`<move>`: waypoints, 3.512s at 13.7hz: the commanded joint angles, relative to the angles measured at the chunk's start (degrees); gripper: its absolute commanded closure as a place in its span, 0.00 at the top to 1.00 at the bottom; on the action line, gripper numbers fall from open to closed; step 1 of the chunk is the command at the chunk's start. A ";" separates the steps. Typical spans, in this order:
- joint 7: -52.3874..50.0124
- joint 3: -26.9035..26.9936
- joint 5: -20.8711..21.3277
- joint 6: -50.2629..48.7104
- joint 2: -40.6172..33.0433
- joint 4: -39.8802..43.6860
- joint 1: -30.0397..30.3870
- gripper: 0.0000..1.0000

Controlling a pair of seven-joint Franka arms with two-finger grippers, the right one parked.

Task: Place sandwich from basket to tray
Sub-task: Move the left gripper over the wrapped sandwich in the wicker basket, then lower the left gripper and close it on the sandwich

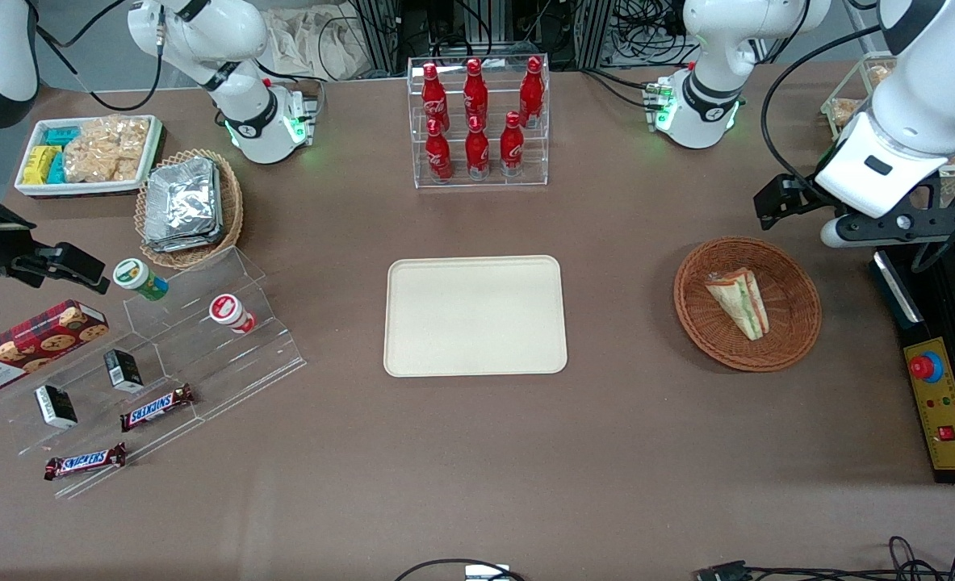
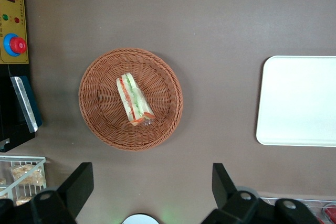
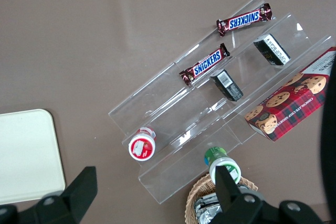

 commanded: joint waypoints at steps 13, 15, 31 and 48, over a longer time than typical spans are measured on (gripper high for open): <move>-0.71 2.26 0.10 3.03 -5.18 -12.21 -0.32 1.00; -0.62 2.97 0.27 11.18 -10.45 -22.65 1.51 1.00; -8.97 3.06 0.27 62.90 1.72 -54.96 7.94 1.00; -8.35 2.36 1.15 56.44 -1.32 -54.26 7.24 0.00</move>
